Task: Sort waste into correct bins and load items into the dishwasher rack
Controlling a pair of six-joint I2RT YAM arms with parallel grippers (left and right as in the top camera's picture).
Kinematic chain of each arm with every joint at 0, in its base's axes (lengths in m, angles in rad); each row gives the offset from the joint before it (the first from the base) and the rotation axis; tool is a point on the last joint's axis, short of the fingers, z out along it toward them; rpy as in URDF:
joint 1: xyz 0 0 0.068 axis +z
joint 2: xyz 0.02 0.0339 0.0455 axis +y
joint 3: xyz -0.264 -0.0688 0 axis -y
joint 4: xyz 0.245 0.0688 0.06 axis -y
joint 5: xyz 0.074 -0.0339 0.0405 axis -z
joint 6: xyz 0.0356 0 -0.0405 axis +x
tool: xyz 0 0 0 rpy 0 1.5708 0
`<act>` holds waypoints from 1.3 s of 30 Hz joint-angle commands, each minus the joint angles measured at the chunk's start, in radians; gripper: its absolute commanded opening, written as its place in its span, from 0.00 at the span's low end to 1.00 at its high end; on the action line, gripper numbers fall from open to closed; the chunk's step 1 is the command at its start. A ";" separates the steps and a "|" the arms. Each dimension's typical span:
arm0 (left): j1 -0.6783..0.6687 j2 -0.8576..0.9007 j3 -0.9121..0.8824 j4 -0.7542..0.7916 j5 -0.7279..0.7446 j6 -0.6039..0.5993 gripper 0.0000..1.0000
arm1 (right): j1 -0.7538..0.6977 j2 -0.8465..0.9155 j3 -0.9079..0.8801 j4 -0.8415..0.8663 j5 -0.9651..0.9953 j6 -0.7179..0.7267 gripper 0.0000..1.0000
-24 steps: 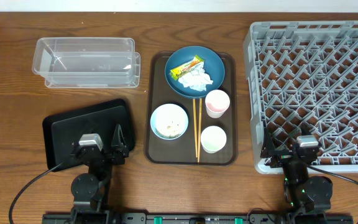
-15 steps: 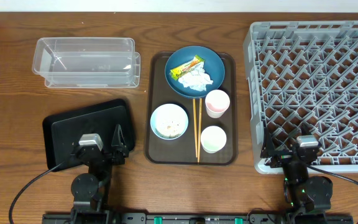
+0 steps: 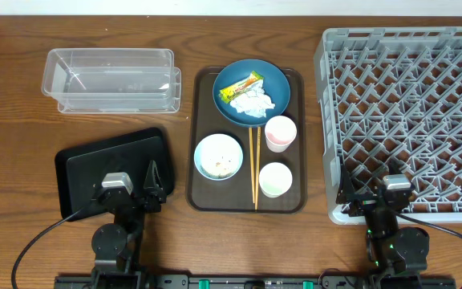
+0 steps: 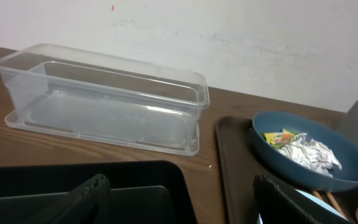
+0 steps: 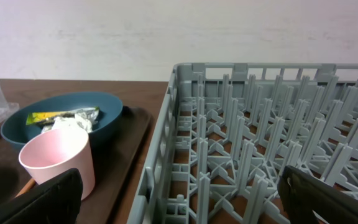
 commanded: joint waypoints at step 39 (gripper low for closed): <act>0.006 0.469 0.377 -0.272 0.106 -0.052 0.77 | -0.010 0.367 0.323 -0.208 0.021 0.026 0.99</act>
